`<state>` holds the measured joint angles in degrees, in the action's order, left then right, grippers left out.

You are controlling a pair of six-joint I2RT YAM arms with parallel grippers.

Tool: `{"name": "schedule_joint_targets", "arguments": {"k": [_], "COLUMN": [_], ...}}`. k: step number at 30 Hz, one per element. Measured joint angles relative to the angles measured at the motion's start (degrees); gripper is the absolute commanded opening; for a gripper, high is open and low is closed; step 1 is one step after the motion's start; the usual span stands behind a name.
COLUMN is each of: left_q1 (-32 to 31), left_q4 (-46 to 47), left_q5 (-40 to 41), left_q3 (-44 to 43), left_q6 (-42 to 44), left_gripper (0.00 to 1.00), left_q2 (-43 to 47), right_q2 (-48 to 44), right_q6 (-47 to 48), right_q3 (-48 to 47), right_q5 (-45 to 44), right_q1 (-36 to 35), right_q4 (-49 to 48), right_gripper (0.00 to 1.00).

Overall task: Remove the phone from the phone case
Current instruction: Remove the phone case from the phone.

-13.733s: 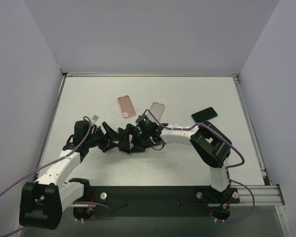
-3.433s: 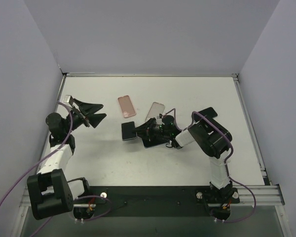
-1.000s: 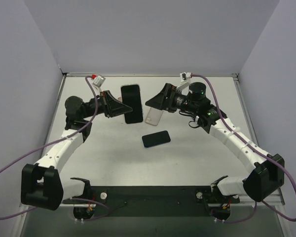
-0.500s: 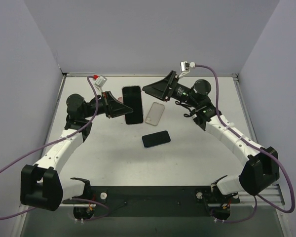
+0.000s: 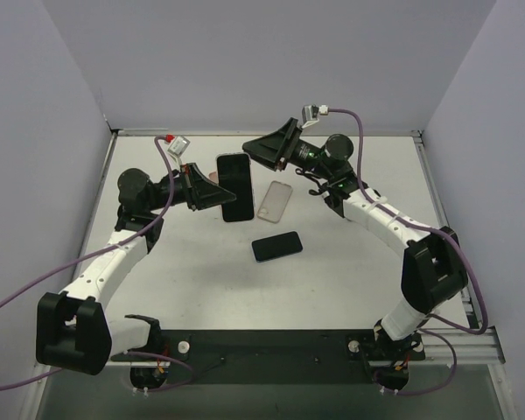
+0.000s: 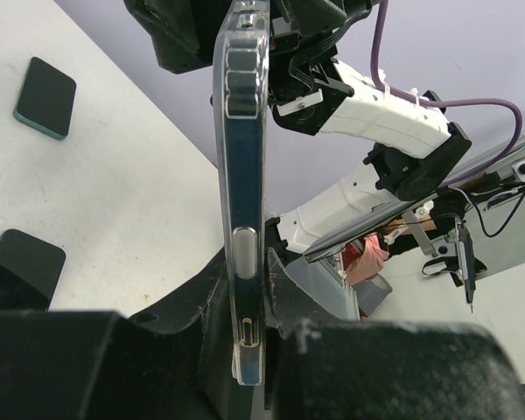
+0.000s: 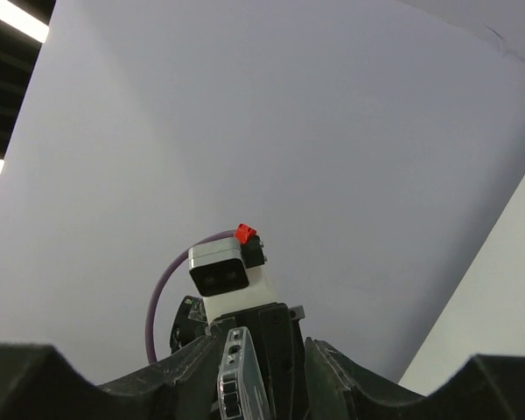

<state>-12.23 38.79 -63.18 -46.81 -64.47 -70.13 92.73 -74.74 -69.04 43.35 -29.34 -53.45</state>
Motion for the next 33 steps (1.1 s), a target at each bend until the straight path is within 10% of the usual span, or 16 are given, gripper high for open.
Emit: {"name": "schedule_joint_targets", "arguments": {"k": [17,23,33], "left_q1": [0.0,-0.02,-0.04], "left_q4": [0.0,0.42,1.73], "left_q5": [0.15,0.11,0.04], "left_q3": [0.0,0.0,-0.57], "left_q6": [-0.76,-1.22,-1.84], "left_gripper": [0.0,0.0,0.0], "left_q2": [0.15,0.17,0.24], "right_q2": [0.42,0.44,2.08], "right_q6": [-1.81,-1.27,-8.24], "right_q3": [0.02,0.02,0.35], "right_q5": [0.46,0.59,0.07], "right_q1": [-1.88,-2.16,-2.69], "right_q4": [-2.95,-2.95,-9.31], "right_gripper": [0.28,0.0,0.0]}}
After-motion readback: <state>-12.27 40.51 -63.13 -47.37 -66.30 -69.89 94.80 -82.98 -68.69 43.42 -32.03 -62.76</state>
